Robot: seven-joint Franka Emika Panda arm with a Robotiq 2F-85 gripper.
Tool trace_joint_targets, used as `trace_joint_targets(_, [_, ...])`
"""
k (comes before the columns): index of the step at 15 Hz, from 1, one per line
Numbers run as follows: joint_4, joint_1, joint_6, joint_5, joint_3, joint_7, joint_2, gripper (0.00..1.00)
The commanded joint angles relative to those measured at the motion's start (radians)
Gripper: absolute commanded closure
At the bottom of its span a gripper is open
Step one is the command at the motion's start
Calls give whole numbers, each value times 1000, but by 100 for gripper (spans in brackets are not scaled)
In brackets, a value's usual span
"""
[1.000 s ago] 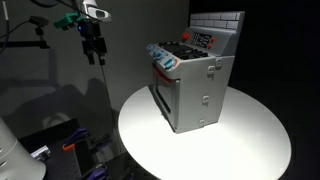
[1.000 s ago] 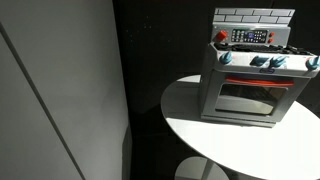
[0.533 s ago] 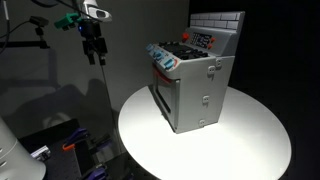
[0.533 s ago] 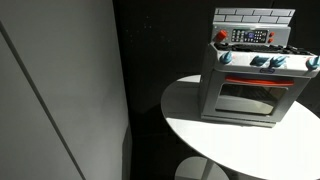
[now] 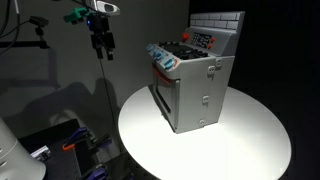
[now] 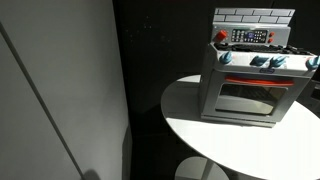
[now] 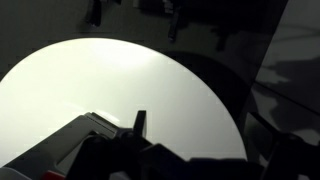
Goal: Push the top right button on the toy stove
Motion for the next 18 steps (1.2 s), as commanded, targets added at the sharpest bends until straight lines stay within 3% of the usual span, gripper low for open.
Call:
trace_joint_targets(1, [90,-23,9,-10,-34,29,57,0])
trace_joint_targets(9, [281,-94,32,-29,-101,76,174,0])
trace_joint_targets(18, [433,-148,156,-118,-174,210,307,0])
